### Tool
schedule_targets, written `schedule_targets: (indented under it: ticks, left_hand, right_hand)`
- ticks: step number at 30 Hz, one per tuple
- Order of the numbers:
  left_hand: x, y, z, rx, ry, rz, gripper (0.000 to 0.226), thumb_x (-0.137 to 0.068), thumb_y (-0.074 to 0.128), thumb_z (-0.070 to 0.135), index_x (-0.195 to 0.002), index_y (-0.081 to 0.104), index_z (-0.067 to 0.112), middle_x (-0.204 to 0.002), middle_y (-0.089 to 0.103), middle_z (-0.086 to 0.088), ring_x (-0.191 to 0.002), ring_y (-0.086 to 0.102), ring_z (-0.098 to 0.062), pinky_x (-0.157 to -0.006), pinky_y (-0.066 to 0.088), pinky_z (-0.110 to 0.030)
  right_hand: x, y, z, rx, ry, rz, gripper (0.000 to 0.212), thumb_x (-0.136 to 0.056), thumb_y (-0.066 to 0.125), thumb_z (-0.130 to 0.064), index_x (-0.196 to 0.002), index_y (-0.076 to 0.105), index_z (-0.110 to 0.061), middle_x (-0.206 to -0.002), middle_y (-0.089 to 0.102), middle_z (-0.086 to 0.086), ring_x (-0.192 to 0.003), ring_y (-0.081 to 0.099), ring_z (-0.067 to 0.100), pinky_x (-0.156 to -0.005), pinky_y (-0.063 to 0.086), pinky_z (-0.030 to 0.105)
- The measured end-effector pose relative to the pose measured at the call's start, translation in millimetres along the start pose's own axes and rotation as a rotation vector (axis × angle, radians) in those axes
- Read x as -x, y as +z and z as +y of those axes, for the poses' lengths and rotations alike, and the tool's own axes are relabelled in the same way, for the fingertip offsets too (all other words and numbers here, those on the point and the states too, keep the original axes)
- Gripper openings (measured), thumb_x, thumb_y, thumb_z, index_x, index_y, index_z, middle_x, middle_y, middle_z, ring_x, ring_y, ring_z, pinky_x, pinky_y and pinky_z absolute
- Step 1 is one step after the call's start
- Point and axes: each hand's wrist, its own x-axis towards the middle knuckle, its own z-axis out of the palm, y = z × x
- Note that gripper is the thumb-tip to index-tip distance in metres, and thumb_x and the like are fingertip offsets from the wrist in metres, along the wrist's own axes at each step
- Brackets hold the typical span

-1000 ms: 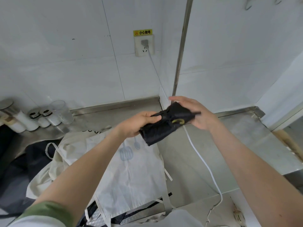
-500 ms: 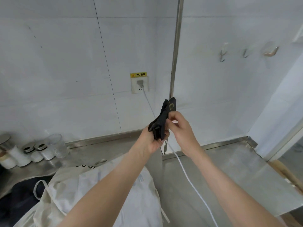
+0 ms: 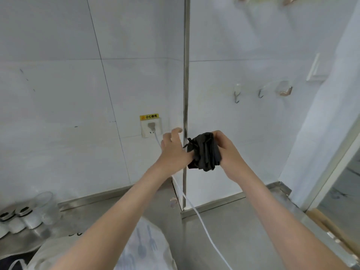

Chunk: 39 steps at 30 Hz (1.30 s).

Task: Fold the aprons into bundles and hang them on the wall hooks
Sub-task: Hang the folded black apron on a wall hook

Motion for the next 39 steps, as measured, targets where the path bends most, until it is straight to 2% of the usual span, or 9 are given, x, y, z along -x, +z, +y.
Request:
schedule_targets:
  ticks: [4,7,11,14,18,24,28,35,39]
  left_hand:
    - [-27,-24,22,-0.263,0.543,-0.077,0.053,-0.085,0.070,0.023,-0.132,0.049,0.033,-0.145,0.037,0.010,-0.139,0.023,-0.009,-0.114,0.010,-0.034]
    - [-47,-19,37,-0.191,0.634,-0.108,0.025,-0.085,0.069,0.010,-0.101,0.058,0.025,-0.103,0.063,0.020,-0.111,0.053,0.006,-0.108,0.030,-0.036]
    - [-59,1,58,-0.183,0.573,-0.100,0.019,-0.089,0.060,0.011,-0.090,0.050,0.027,-0.086,0.063,0.008,-0.089,0.061,-0.017,-0.068,0.048,-0.029]
    - [-71,16,72,-0.152,0.536,-0.088,0.019,-0.091,0.057,0.017,-0.096,0.052,0.035,-0.084,0.062,0.008,-0.077,0.058,-0.016,-0.068,0.052,-0.041]
    - [-93,39,92,-0.045,0.487,-0.032,0.028,-0.091,0.057,0.011,-0.116,0.060,0.024,-0.093,0.063,0.010,-0.087,0.058,-0.010,-0.076,0.045,-0.021]
    - [-121,70,104,0.124,0.296,0.158,0.009,-0.089,0.059,0.011,-0.092,0.060,0.019,-0.071,0.055,0.018,-0.069,0.050,-0.001,-0.058,0.036,-0.009]
    - [-126,82,102,0.159,0.265,0.253,0.017,-0.090,0.059,0.010,-0.084,0.055,0.026,-0.067,0.054,0.019,-0.063,0.050,0.005,-0.056,0.035,-0.009]
    - [-128,94,99,0.168,0.175,0.342,0.011,-0.089,0.060,0.013,-0.085,0.056,0.022,-0.070,0.055,0.016,-0.065,0.050,0.001,-0.054,0.035,-0.008]
    - [-125,99,98,0.162,0.101,0.388,0.005,-0.091,0.058,0.016,-0.089,0.055,0.018,-0.073,0.055,0.011,-0.068,0.051,-0.006,-0.053,0.035,-0.008]
  right_hand:
    - [-14,-31,-29,0.074,-0.021,-0.160,0.018,-0.089,0.059,-0.011,-0.104,0.058,-0.002,-0.084,0.064,0.003,-0.070,0.059,0.015,-0.057,0.047,0.025]
    - [-24,-51,-45,0.152,-0.014,-0.221,0.004,-0.094,0.056,-0.009,-0.094,0.060,-0.010,-0.075,0.065,-0.005,-0.063,0.058,0.012,-0.054,0.041,0.022]
    - [-41,-85,-54,0.329,0.046,-0.282,0.012,-0.090,0.055,-0.009,-0.098,0.064,-0.013,-0.078,0.064,-0.004,-0.069,0.056,0.011,-0.058,0.038,0.021]
    - [-56,-109,-53,0.413,0.044,-0.223,0.012,-0.089,0.058,-0.010,-0.099,0.065,-0.011,-0.074,0.064,-0.007,-0.067,0.055,0.008,-0.059,0.040,0.019]
    - [-81,-134,-45,0.399,-0.042,-0.091,0.018,-0.087,0.055,-0.016,-0.097,0.065,-0.003,-0.084,0.068,0.010,-0.073,0.058,0.014,-0.066,0.046,0.028]
    - [-117,-154,-38,0.281,-0.137,-0.027,0.034,-0.090,0.043,0.009,-0.062,0.048,-0.009,-0.050,0.042,-0.011,-0.048,0.033,0.005,-0.050,0.029,0.020]
    - [-135,-156,-25,0.179,-0.115,-0.033,0.029,-0.092,0.042,0.009,-0.071,0.057,-0.005,-0.055,0.049,-0.004,-0.047,0.040,0.005,-0.051,0.032,0.021]
    - [-135,-156,-18,0.103,-0.068,-0.037,0.036,-0.095,0.044,0.005,-0.097,0.070,-0.020,-0.092,0.072,-0.003,-0.087,0.066,0.010,-0.072,0.053,0.019]
    - [-115,-154,-4,-0.226,-0.033,-0.073,0.037,-0.103,0.031,-0.036,-0.107,0.065,-0.022,-0.104,0.070,-0.009,-0.099,0.062,0.006,-0.083,0.049,0.021]
